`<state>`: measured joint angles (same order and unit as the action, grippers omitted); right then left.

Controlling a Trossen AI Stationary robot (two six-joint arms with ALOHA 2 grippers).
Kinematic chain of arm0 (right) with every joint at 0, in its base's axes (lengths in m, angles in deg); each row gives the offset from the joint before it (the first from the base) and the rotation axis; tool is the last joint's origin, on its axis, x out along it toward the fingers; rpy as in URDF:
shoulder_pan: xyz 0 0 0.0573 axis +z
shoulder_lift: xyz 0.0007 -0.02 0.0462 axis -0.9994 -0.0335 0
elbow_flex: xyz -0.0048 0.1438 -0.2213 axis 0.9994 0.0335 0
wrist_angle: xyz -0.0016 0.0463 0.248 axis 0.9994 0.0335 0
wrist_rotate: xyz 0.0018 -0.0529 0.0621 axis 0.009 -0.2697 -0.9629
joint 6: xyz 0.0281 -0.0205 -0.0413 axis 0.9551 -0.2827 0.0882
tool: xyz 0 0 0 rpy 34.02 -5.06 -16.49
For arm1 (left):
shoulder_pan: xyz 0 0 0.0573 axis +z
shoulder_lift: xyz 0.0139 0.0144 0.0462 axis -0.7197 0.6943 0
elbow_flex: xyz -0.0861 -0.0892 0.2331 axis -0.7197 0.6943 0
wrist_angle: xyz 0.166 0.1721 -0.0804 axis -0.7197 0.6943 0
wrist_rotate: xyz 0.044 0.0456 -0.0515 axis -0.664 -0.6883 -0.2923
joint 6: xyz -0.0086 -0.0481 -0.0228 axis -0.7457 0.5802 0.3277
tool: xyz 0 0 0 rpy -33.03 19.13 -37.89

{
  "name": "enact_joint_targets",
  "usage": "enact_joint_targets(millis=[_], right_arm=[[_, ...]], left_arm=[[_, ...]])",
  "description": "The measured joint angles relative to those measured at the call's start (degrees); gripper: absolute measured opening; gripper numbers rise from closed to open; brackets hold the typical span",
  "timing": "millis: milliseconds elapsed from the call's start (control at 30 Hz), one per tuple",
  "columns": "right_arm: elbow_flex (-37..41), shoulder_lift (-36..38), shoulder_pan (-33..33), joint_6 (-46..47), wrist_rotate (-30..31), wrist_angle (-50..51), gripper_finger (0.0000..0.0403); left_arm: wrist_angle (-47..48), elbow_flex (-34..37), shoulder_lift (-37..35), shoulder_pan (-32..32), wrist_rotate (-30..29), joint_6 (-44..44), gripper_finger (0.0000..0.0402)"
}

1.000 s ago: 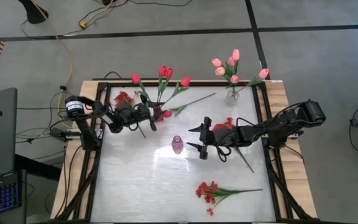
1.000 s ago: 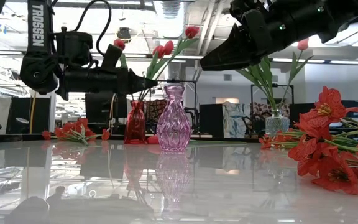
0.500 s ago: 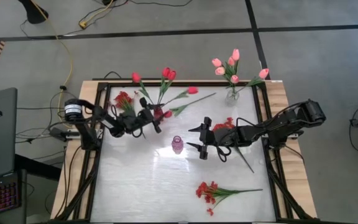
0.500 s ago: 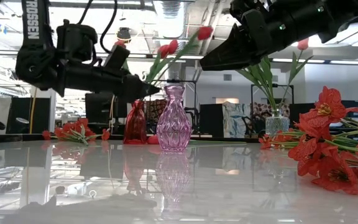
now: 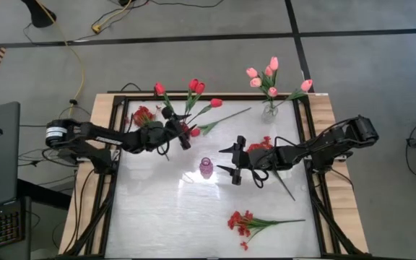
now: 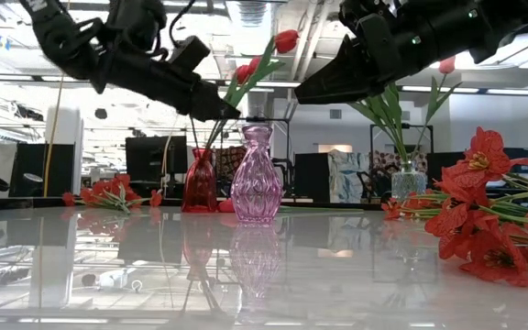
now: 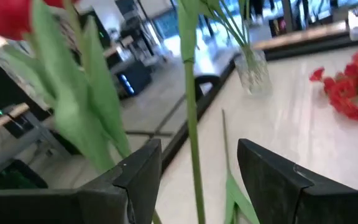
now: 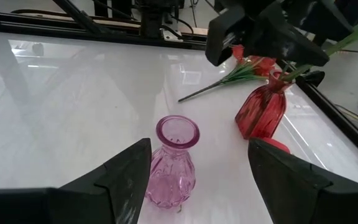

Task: Sort flowers into vase by color
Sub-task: Put the red flower into the red vase

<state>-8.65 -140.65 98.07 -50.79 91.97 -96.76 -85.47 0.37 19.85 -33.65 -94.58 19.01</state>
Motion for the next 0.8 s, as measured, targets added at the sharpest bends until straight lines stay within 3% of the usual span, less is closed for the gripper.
enact_joint_targets(millis=[200, 467, 600, 800], right_arm=[[0.0, 0.0, 0.0, 0.0, 0.0, -0.04, 0.0295], [-0.01, 0.0, -0.01, 0.0, 0.0, 0.27, 0.0295], [-0.01, 0.0, -0.01, 0.0, 0.0, 0.35, 0.0295], [-0.01, 0.0, -0.01, 0.0, 0.0, 0.44, 0.0295]], left_arm=[[13.49, -7.16, 0.31, -0.39, 0.3, 1.19, 0.0199], [16.33, -10.35, 0.97, -0.16, -1.03, 1.56, 0.0185], [19.39, -11.08, 0.97, -0.17, -1.67, 2.22, 0.0135], [21.13, -11.08, 0.97, -0.47, -1.75, 3.79, 0.0021]])
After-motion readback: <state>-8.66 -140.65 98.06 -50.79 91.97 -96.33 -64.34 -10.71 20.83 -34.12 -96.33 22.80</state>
